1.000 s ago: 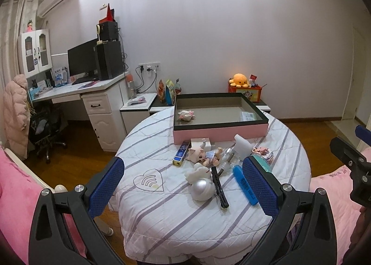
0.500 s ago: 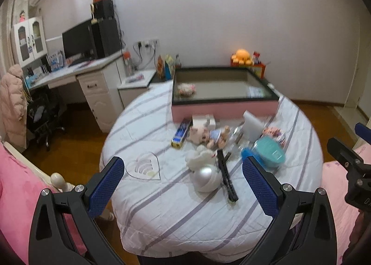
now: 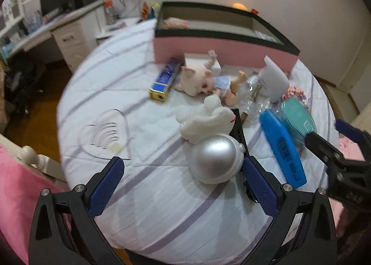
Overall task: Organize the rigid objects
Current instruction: 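Grasp the teal oval case with the right tool while the left tool grasps the silver ball toy, then carry the teal case and silver ball toy into the tray and release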
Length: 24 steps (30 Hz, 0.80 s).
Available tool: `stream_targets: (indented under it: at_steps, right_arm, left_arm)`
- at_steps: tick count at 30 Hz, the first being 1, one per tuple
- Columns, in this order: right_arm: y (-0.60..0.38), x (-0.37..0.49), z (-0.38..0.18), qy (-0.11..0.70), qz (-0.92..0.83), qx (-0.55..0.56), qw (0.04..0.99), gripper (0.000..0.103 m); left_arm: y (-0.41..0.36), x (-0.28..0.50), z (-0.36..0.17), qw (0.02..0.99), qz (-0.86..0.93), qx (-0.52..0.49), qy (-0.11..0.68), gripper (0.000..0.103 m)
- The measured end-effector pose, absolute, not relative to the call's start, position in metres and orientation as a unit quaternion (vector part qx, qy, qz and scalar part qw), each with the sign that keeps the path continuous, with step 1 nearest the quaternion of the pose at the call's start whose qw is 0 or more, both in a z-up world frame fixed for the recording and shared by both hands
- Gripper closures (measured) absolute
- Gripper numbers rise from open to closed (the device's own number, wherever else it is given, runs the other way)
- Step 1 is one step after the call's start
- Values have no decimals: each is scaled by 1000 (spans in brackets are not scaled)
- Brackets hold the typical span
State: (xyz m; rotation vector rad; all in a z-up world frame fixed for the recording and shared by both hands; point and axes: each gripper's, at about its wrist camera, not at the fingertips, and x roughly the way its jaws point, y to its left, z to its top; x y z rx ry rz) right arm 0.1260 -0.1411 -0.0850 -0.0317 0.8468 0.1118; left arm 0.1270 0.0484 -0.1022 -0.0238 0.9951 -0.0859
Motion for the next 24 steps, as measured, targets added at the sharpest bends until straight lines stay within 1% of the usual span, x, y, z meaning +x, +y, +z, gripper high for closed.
stream_targets:
  at_steps: [1,2,4,6,8,9,10,11,12,13,24]
  right_arm:
    - [-142,130,-88,415,58,-4,908,6]
    - [-143,134,-91,419,64,5,906,9]
    - [-140,141,-98,429,73,6,900,10]
    - [-134,147,-105,436,74,-4,897,15]
    - [-130,152,-109,436,82,-3,896,22]
    - [-128,154,-111,438,83,-4,895,23]
    - [-125,155,-112,435,80,-13,897,26]
    - [-122,155,-112,429,75,-20,900,37]
    - [-120,155,-111,426,74,-24,901,45]
    - [-117,155,-110,425,76,-25,902,47]
    - [-126,154,-105,433,75,-1,898,47]
  left_arm:
    - [48,130,-106,875,-40,-8,483,0]
    - [47,133,-112,872,-33,-1,488,0]
    - [46,141,-122,866,-20,12,499,0]
    - [46,143,-122,872,-22,15,489,0]
    - [44,145,-122,875,-26,22,484,3]
    - [42,145,-121,879,-31,24,476,12]
    - [42,144,-118,882,-34,25,469,32]
    - [39,142,-115,886,-35,31,461,47]
    - [37,142,-113,887,-35,38,460,58]
    - [35,142,-113,885,-34,44,462,58]
    - [38,143,-108,882,-37,30,469,58]
